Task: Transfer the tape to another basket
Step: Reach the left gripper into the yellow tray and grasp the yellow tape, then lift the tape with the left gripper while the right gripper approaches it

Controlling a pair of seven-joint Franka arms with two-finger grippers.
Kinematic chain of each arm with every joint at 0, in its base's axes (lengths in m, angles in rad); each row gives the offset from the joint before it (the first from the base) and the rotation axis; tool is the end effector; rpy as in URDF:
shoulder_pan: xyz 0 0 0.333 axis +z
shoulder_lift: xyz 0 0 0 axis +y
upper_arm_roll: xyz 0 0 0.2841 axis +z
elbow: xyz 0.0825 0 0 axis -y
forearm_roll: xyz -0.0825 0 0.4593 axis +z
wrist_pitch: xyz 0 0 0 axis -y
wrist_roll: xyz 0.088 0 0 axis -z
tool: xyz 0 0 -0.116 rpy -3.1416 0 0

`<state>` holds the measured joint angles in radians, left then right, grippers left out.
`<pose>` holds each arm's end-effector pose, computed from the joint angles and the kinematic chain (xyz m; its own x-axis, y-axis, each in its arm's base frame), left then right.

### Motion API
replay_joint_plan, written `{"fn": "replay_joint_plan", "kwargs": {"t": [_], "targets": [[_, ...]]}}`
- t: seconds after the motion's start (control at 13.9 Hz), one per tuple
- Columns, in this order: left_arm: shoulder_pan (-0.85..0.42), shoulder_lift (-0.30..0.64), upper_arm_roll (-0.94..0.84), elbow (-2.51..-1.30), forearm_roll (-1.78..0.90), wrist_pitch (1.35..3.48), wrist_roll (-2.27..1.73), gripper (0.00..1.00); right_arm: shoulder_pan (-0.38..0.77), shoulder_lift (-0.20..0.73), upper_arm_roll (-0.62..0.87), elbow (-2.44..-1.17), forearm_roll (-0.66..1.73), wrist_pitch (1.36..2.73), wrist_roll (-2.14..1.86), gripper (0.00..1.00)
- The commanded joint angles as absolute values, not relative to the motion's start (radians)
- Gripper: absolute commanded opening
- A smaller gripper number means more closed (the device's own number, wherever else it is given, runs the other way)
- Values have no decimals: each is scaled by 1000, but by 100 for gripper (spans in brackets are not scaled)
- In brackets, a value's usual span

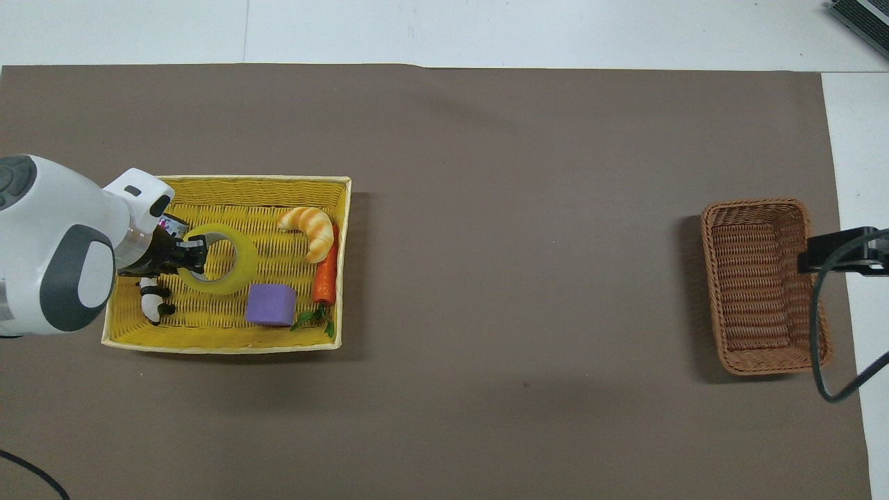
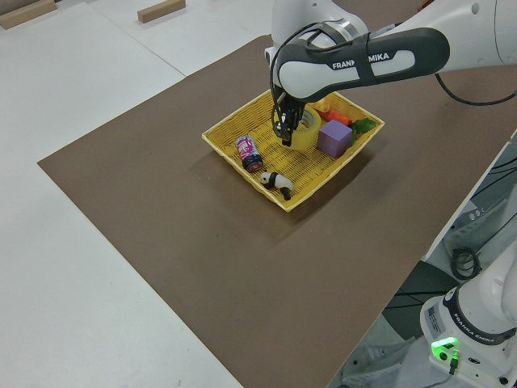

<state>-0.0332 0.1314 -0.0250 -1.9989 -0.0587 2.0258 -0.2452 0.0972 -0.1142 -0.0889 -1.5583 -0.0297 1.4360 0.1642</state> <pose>0.6263 -0.0403 0.3056 0.9707 0.2111 -0.1147 0.2153 -0.9762 0.0259 0.5820 -0.0018 0.6476 0.9873 -0.1585 -0.0053 -0.1584 -0.9872 0.0205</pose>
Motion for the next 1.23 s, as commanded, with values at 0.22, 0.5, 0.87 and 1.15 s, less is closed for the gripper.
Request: {"fn": "replay_joint_plan", "kwargs": {"t": [0.22, 0.5, 0.87, 1.15], "targets": [[-34, 130, -28, -1806, -98, 1841, -247, 0, 71, -141, -92, -1588, 4, 1436, 141, 100], [-34, 123, -32, -1689, -158, 1668, -247, 0, 54, -173, -92, -1632, 119, 1425, 150, 100], [-46, 118, -47, -1635, -374, 1552, -244, 0, 139, -161, -78, -1661, 184, 1488, 181, 100], [-52, 110, -104, -1643, -540, 1537, -233, 0, 289, -117, -78, -1740, 264, 1653, 264, 100]]}}
